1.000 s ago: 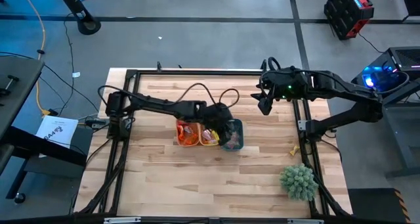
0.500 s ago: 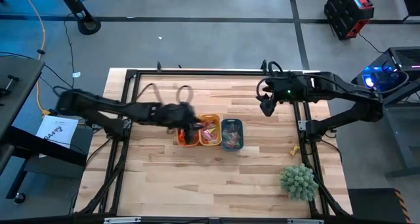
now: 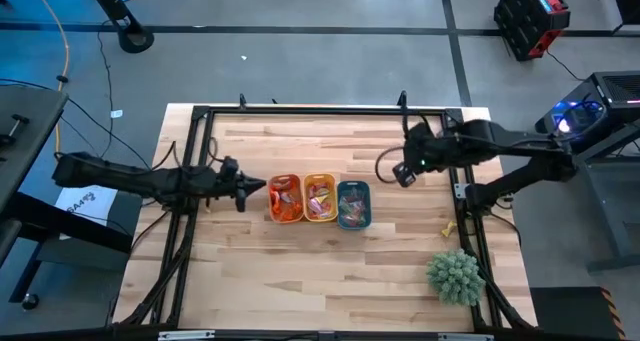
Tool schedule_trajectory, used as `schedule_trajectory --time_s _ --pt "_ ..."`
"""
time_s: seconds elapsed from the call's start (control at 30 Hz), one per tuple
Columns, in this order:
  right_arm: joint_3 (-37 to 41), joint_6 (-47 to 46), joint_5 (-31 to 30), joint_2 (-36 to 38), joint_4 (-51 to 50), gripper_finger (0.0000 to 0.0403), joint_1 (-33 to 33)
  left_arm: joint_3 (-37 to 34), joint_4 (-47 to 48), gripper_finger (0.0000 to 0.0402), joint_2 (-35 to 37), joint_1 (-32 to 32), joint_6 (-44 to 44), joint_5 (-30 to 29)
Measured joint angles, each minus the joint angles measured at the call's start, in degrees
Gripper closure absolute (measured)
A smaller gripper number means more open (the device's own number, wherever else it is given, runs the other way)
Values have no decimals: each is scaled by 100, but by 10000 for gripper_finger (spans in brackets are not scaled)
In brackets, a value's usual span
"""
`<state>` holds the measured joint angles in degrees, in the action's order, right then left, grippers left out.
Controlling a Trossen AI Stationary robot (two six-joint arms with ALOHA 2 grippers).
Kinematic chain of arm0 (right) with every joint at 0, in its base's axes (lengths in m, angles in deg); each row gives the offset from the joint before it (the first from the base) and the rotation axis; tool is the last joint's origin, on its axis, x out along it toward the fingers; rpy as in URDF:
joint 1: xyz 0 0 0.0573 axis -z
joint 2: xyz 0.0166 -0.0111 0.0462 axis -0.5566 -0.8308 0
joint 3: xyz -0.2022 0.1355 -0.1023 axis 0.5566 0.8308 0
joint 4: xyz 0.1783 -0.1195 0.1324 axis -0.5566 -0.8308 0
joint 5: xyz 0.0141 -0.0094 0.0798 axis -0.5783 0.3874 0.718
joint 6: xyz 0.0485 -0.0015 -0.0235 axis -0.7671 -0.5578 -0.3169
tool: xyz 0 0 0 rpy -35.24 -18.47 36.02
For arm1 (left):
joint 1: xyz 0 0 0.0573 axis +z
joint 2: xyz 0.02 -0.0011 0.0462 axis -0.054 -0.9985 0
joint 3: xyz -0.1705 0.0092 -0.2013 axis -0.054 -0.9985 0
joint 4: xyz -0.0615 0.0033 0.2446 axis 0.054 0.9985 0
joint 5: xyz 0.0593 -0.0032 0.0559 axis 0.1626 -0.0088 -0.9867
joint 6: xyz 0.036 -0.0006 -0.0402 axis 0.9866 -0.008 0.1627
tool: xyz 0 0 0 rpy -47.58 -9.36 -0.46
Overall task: Sort candy
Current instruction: Put the yellow candy into the yellow bin
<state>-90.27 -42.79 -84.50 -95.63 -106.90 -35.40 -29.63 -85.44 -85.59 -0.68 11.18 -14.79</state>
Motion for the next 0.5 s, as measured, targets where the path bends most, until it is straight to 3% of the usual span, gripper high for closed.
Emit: schedule_trajectory --time_s 0.1,0.23,0.37,0.5 --pt "160 -633 71 36 -408 394 -353 -490 -337 400 593 -2 -50 6" --pt "1070 -1929 441 482 -283 398 -1076 -940 -383 401 1284 -2 -142 13" --pt "2287 -2786 514 1051 1365 401 -1694 -1043 -65 401 1723 2 -138 20" --pt "3439 -2567 291 1421 3380 402 -1784 -1043 -68 401 1902 11 99 21"
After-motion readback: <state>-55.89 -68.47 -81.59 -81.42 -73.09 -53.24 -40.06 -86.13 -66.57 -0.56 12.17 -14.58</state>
